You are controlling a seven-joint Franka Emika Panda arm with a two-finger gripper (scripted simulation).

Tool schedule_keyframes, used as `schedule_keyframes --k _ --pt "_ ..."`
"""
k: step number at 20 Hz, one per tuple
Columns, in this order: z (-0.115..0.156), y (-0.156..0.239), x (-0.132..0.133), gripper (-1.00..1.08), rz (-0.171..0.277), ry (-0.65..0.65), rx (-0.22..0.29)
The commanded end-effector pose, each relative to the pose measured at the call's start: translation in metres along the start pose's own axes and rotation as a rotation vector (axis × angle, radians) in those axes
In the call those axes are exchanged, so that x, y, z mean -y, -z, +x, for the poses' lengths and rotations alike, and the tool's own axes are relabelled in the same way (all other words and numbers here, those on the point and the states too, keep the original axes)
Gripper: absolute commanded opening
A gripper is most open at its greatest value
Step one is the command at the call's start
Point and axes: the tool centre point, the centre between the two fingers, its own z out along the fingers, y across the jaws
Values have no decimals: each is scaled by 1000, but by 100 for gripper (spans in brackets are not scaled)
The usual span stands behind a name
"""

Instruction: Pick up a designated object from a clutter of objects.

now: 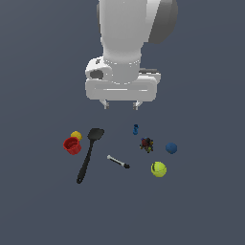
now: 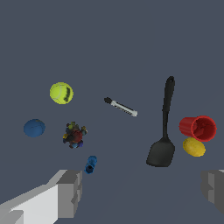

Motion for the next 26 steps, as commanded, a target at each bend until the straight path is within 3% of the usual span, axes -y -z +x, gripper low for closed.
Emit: schedule_keyframes --k 1,10,17,26 --pt "0 0 0 100 0 0 0" --pt "-6 -17 -4 100 9 18 42" --pt "-5 -19 -6 100 9 21 42" --pt "5 -42 -33 100 6 64 41"
